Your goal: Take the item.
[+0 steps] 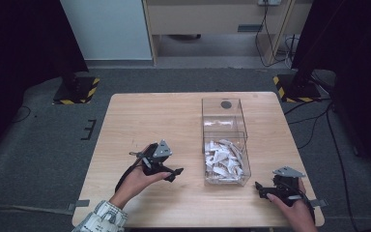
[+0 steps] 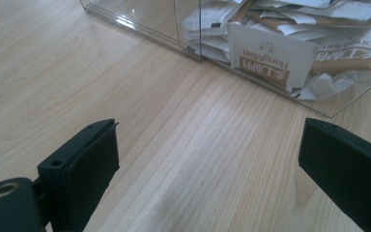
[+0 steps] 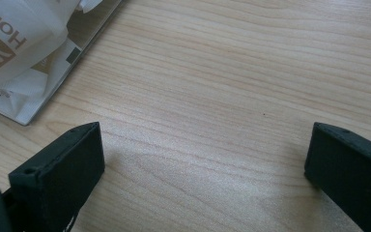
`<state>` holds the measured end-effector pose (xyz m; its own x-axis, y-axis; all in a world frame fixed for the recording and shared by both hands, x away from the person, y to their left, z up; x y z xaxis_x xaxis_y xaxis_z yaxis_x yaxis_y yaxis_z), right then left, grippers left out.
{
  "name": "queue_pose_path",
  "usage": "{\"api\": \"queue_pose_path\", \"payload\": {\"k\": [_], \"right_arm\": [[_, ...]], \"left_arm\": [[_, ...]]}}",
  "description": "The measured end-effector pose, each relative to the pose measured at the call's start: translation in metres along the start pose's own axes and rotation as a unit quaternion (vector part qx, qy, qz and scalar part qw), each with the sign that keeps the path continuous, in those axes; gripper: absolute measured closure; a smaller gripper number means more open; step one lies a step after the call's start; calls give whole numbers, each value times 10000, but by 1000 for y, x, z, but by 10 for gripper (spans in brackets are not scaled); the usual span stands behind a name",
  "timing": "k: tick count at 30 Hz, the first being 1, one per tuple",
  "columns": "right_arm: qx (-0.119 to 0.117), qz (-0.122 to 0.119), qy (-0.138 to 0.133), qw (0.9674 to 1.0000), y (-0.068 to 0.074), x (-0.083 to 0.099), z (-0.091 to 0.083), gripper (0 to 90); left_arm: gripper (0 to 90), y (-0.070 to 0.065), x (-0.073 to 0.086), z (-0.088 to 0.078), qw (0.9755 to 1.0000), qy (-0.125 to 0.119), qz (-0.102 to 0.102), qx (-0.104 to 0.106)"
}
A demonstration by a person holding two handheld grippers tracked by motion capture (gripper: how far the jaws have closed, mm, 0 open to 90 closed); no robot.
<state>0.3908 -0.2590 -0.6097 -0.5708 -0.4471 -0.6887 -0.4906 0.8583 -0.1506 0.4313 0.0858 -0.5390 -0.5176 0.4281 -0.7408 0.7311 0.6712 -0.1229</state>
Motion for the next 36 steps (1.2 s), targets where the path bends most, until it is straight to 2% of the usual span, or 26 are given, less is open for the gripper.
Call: {"api": "queue_pose_path", "payload": {"k": [2, 10, 15, 30, 36], "right_arm": [[-15, -15, 11, 10000, 0, 0, 0, 8], [-21, -19, 11, 10000, 0, 0, 0, 8], [-17, -17, 7, 10000, 0, 0, 0, 8], [0, -1, 0, 10000, 0, 0, 0, 8], [-10, -14, 1, 10000, 0, 0, 0, 8]], "left_arm": [[64, -2, -4, 0, 10000, -53, -8, 60], [63, -9, -19, -4, 9997, -175, 147, 81], [62, -13, -30, -6, 9995, -250, 173, 117], [60, -15, -46, -12, 9991, -315, 221, 150], [60, -19, -55, -14, 9988, -323, 299, 199]]}}
Point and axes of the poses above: each handheld gripper's, and its own axes: z roughly forward along the jaws, x roughly out of its underside, y roughly to its left, the point moved 10 cm from there along z, roughly forward along the jaws, and after that the axes turned 13 degrees about -z, right-handed, at the moved point
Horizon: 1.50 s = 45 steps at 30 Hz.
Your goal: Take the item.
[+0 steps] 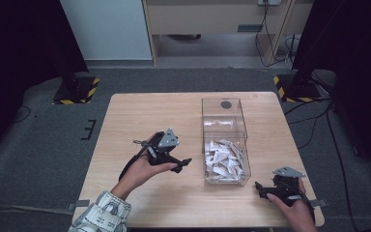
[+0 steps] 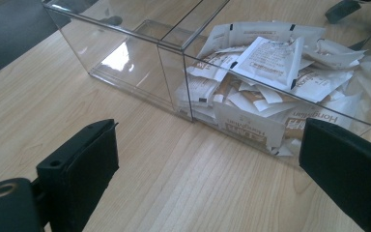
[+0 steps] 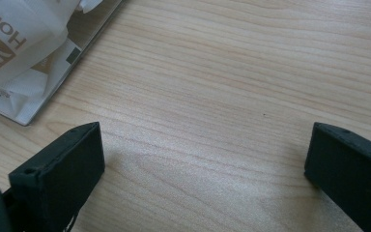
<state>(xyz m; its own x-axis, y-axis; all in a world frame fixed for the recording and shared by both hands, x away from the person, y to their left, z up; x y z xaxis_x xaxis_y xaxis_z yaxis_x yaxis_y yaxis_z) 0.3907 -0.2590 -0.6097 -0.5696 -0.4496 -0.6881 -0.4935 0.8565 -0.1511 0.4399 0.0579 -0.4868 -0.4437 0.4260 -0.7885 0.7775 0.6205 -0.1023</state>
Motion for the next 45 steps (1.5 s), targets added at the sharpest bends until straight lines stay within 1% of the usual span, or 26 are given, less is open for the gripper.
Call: {"api": "queue_pose_path", "payload": {"k": [3, 6, 12, 16, 21, 25, 33, 35, 39, 45], "right_arm": [[10, 11, -2, 10000, 0, 0, 0, 8], [9, 11, -1, 10000, 0, 0, 0, 8], [11, 13, -2, 10000, 0, 0, 0, 8], [11, 11, -2, 10000, 0, 0, 0, 8], [9, 12, -1, 10000, 0, 0, 0, 8], [8, 10, -1, 10000, 0, 0, 0, 8], [9, 13, -1, 10000, 0, 0, 0, 8], [8, 12, -2, 10000, 0, 0, 0, 8], [9, 11, -1, 10000, 0, 0, 0, 8], [8, 11, -1, 10000, 0, 0, 0, 8]], "left_arm": [[60, -2, -4, 0, 10000, -3, 30, 22], [61, -4, -9, 1, 10000, -35, 15, 42], [61, -9, -16, 3, 9999, -32, 79, 53], [62, -9, -22, 5, 10000, -42, 2, 81], [63, -10, -28, 6, 9999, -53, 13, 109], [64, -11, -30, 7, 9999, -21, 39, 117], [69, -14, -35, 13, 9999, -15, 26, 165], [71, -16, -36, 14, 9998, -19, 39, 187], [71, -19, -37, 18, 9997, 46, 108, 235], [74, -21, -41, 21, 9996, 30, 99, 258]]}}
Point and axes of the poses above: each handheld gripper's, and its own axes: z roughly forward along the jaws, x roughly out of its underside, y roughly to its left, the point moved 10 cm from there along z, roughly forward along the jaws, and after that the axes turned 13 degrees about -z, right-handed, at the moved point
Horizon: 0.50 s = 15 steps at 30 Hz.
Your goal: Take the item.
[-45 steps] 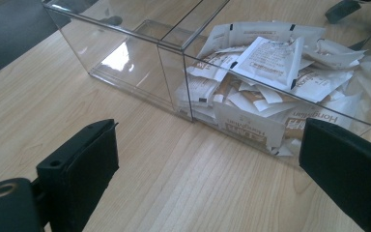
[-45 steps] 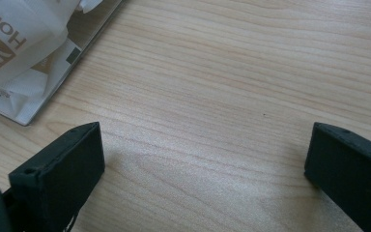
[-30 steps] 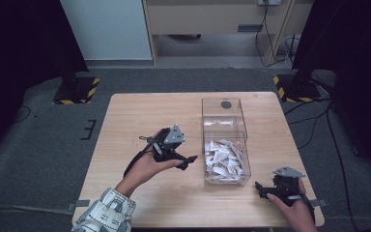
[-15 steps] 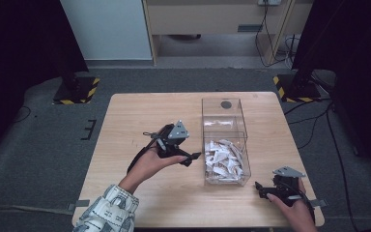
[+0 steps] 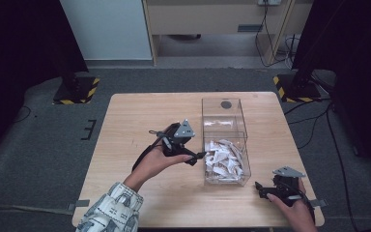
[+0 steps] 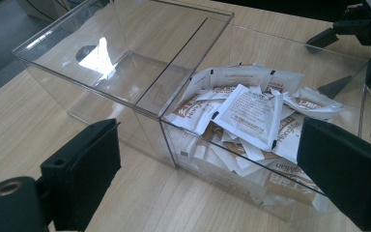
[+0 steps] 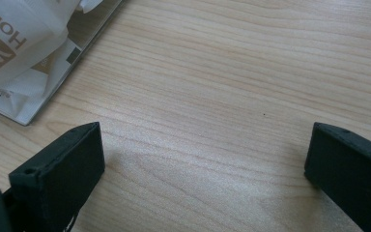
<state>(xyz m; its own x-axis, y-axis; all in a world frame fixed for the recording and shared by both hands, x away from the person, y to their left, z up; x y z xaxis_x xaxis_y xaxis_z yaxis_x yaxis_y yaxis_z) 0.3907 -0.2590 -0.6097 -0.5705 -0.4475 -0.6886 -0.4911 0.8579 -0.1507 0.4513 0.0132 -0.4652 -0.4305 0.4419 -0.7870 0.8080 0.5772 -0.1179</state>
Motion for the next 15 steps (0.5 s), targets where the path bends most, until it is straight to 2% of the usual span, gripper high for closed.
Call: {"api": "queue_pose_path", "payload": {"k": [7, 15], "right_arm": [[-1, -2, 1, 10000, 0, 0, 0, 8], [0, -1, -1, 10000, 0, 0, 0, 8]], "left_arm": [[83, -8, -3, 7, 10000, 24, 24, 49], [122, -21, -7, 17, 9997, 83, 154, 152]]}}
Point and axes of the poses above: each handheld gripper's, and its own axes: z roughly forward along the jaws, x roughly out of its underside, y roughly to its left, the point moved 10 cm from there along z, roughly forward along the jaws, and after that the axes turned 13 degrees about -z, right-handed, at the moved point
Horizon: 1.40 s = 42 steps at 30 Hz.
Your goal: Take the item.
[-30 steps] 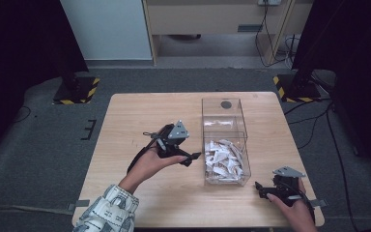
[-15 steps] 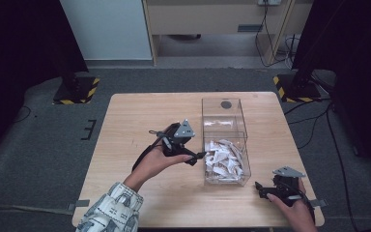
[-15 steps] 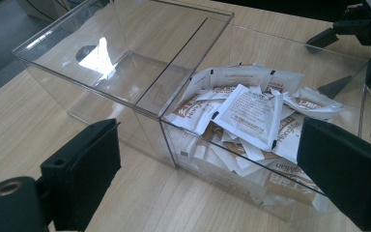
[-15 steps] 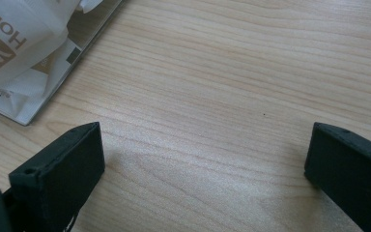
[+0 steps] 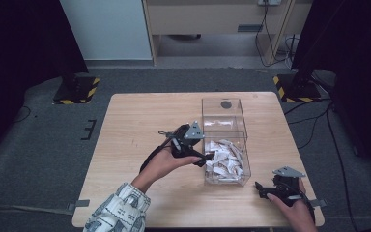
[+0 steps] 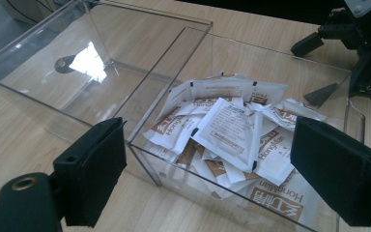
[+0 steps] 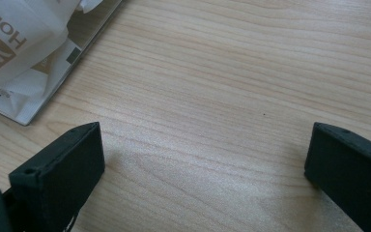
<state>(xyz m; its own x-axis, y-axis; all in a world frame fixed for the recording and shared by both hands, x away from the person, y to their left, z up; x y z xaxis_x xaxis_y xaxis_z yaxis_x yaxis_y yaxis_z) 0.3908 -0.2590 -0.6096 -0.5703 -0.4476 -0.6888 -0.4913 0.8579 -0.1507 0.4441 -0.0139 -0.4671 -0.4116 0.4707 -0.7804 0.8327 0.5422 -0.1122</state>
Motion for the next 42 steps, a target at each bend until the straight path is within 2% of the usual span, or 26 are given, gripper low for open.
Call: {"api": "queue_pose_path", "payload": {"k": [9, 12, 16, 19, 25, 42], "right_arm": [[-9, -11, 5, 10000, 0, 0, 0, 8], [-9, -12, 4, 10000, 0, 0, 0, 8], [-9, -9, 4, 10000, 0, 0, 0, 8], [-5, 1, 0, 10000, 0, 0, 0, 8], [-6, 0, 0, 10000, 0, 0, 0, 8], [-19, 2, 3, 10000, 0, 0, 0, 8]], "left_arm": [[232, -17, -1, 14, 9997, 155, 141, 157], [289, -18, -1, 20, 9996, 211, 132, 137], [356, -23, 0, 27, 9993, 275, 117, 222], [393, -28, 2, 31, 9989, 354, 185, 263], [469, -29, 6, 38, 9984, 481, 172, 252], [613, -36, 12, 51, 9965, 756, 209, 273]]}}
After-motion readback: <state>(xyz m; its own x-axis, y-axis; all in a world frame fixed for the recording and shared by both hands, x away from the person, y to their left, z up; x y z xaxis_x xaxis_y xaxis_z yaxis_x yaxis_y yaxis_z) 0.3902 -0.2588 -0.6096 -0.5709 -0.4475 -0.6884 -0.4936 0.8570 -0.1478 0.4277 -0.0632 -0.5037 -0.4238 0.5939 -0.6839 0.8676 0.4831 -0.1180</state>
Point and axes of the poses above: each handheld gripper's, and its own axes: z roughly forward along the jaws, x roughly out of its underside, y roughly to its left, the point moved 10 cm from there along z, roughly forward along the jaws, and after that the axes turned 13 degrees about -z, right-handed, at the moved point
